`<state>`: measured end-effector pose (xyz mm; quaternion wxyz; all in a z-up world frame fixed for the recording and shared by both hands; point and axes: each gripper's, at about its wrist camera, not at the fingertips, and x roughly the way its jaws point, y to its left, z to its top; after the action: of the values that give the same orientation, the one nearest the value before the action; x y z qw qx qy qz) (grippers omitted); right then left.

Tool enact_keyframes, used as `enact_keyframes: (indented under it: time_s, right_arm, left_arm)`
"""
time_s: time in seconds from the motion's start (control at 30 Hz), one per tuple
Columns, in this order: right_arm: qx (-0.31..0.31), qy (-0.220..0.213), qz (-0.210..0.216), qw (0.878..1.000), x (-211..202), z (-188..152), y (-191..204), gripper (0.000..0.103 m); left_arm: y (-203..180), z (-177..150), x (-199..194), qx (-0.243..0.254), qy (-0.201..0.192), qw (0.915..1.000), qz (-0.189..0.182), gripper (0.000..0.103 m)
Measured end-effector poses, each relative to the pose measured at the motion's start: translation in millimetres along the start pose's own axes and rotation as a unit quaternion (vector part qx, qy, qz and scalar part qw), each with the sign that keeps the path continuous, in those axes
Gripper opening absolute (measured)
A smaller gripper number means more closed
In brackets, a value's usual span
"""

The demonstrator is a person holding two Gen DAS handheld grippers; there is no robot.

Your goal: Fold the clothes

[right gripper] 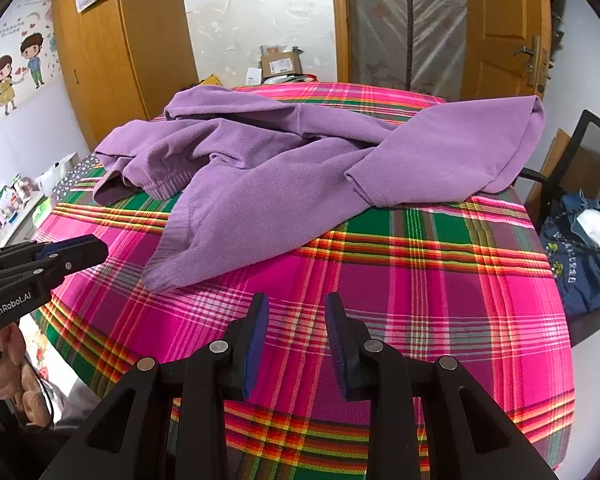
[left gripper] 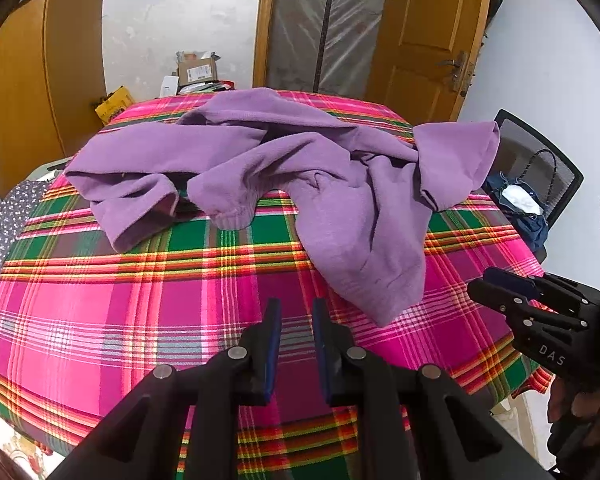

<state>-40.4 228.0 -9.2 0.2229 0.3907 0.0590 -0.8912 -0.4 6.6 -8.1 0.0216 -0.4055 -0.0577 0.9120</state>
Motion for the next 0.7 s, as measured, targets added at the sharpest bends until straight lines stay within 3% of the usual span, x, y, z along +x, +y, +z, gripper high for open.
enact_keyframes:
  time_s: [0.7]
  right_arm:
    - [-0.002,0.005,-0.006,1.0,2.4,0.1,2.2,0.03]
  left_arm:
    - [4.7,-3.6,-0.8,-0.022,0.01,0.9997,-0.009,0.016]
